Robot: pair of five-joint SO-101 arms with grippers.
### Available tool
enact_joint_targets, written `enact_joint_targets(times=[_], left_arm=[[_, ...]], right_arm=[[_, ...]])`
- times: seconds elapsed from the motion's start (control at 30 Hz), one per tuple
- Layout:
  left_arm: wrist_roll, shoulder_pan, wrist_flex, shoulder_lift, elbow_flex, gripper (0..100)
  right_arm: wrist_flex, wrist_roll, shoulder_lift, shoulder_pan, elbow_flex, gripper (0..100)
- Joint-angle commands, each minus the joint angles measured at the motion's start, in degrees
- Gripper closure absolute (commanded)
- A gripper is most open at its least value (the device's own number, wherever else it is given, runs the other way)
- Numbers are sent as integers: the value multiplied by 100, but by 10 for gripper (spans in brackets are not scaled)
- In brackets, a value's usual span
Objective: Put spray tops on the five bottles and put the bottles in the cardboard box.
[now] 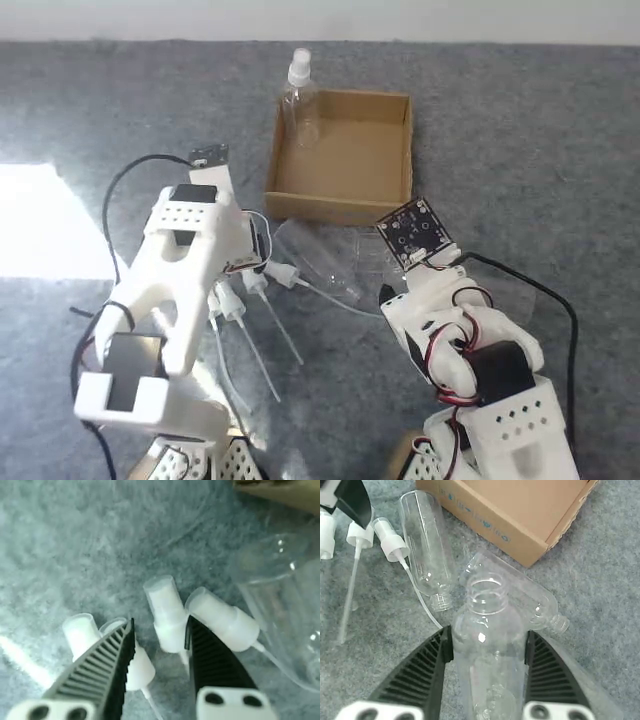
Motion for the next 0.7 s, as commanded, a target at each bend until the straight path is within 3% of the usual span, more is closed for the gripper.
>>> enact_joint_targets(times=[0.0,0.33,0.5,0.67], left_arm=[[185,149,-352,105,-198,852],[299,308,-413,615,-242,853],[281,299,-615,633,-215,937],[246,299,-589,615,-207,949]], right_arm=[[-136,105,-75,110,-26,882],[-127,114,-75,110,-26,882],[-136,114,-92,110,26,882],[-136,114,-101,110,26,882]])
